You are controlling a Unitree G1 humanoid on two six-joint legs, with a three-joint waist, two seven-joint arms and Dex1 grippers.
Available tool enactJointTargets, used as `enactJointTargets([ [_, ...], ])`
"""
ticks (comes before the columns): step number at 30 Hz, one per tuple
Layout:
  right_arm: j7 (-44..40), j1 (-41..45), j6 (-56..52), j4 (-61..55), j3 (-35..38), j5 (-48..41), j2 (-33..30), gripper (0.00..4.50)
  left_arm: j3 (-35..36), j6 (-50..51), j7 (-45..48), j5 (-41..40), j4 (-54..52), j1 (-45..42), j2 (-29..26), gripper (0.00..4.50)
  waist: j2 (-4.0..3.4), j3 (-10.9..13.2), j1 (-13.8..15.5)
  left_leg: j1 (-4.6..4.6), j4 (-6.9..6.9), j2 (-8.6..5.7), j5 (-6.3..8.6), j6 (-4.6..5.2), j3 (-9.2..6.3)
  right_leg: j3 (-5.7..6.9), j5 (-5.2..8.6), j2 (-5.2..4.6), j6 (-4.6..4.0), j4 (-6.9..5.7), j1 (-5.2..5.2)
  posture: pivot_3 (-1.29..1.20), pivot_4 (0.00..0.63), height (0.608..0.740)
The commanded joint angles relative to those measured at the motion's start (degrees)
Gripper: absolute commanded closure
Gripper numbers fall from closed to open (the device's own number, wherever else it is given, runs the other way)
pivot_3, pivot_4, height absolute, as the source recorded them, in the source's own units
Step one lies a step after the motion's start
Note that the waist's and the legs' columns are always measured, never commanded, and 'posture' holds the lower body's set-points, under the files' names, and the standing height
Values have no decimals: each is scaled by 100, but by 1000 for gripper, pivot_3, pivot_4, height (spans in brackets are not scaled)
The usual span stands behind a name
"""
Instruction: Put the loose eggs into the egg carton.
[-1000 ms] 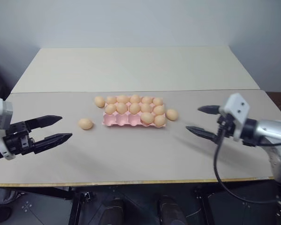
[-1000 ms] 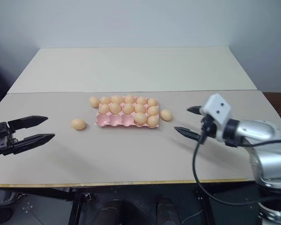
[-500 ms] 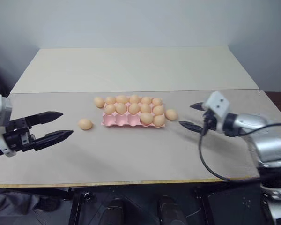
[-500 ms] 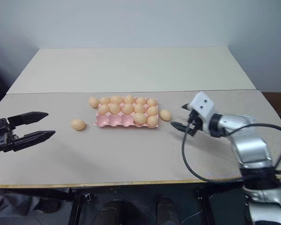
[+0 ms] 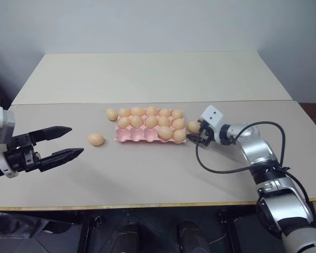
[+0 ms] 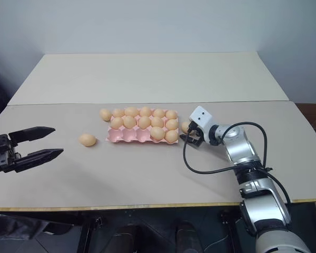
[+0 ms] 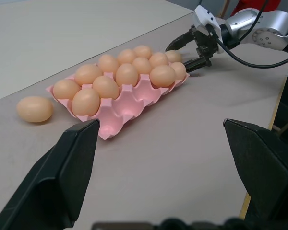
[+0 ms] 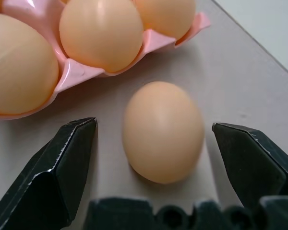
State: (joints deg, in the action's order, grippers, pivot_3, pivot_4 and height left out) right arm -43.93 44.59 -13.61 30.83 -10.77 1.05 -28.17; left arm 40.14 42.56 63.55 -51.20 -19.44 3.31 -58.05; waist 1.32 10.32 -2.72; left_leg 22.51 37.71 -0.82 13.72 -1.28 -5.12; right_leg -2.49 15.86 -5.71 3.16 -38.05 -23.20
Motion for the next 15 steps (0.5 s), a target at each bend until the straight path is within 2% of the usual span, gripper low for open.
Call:
enactJointTargets([
  [1,343,253,416,407,148,116,94,380,280,-23,-14,-77,-136,42,-4,0,0,0,-4,-1,0,0,0,0,0,0,0,0,0,-1,1,0,150,740],
  [8,495,115,326,30,399,11,-54,2522,290,-42,-40,-95,-158,79,-26,0,-1,0,-2,0,0,0,0,0,0,-1,0,-1,0,0,1,0,150,740],
  [12,500,-89,-457,-1281,701,-192,-312,2522,313,-28,-89,-141,-184,93,10,0,-3,2,13,3,0,0,0,0,0,0,0,-1,0,1,-2,0,150,740],
  [15,424,67,-1205,-2333,626,-399,-99,2522,252,-44,-68,-125,-124,92,20,0,-3,2,-48,1,0,2,0,0,0,-2,0,2,0,-2,-2,0,150,740],
])
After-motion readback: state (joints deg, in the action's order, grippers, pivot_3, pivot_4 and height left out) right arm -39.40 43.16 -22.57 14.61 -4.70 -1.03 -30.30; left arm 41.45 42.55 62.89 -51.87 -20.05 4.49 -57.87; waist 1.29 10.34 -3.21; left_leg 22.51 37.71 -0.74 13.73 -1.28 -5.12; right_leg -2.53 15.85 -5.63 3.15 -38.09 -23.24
